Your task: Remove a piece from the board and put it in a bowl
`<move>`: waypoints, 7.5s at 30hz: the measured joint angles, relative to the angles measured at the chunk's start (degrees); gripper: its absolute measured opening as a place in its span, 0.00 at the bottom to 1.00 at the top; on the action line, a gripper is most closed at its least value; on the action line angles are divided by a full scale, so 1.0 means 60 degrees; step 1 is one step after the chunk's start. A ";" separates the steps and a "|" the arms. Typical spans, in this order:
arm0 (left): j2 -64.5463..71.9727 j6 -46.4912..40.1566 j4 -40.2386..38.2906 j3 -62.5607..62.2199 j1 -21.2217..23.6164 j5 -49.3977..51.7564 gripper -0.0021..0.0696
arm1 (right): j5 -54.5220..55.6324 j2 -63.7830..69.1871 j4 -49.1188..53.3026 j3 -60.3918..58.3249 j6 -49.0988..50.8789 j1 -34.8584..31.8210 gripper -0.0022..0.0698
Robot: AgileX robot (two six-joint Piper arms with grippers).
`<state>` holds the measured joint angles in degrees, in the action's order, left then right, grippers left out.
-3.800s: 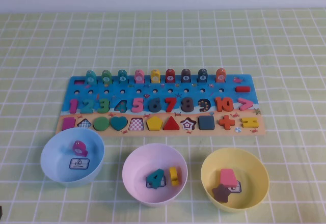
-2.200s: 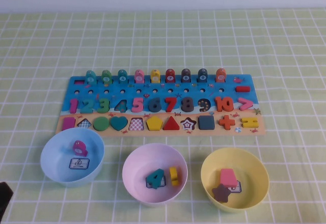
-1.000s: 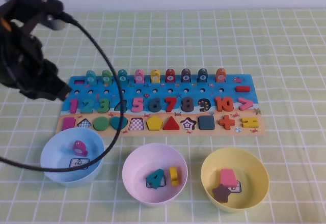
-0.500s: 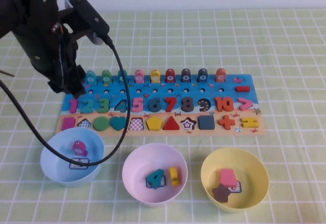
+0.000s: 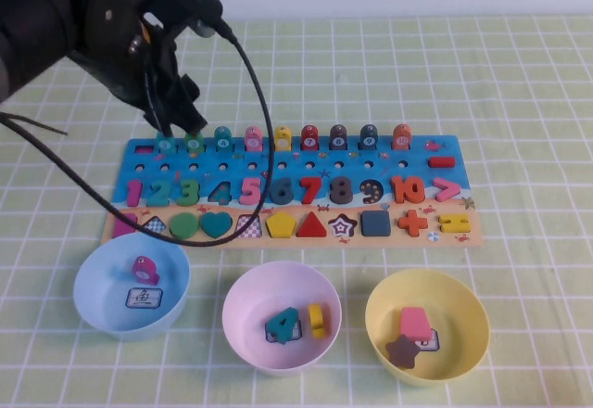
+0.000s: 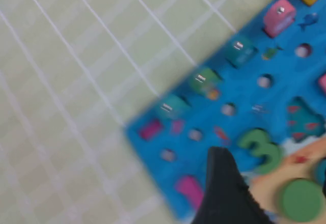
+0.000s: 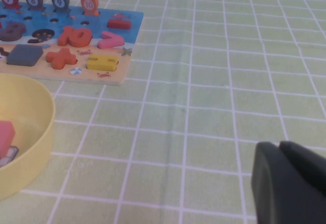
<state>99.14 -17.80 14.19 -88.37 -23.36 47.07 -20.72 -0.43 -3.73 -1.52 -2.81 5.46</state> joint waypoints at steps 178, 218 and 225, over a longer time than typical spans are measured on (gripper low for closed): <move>0.5544 0.1680 -0.2464 -0.6294 0.1169 0.2671 0.52 | -0.0015 -0.0022 -0.0017 0.0000 0.0000 0.0000 0.01; 0.5940 0.1753 -0.2909 -0.6294 0.1415 0.2884 0.53 | -0.0015 -0.0022 -0.0017 0.0000 0.0000 0.0000 0.01; 0.6084 0.1753 -0.2930 -0.6294 0.1415 0.2884 0.53 | -0.0015 -0.0022 -0.0017 0.0000 0.0000 0.0000 0.01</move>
<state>135.64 -7.28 -3.39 -126.13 -14.87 64.38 -20.80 -0.56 -3.83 -1.52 -2.81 5.46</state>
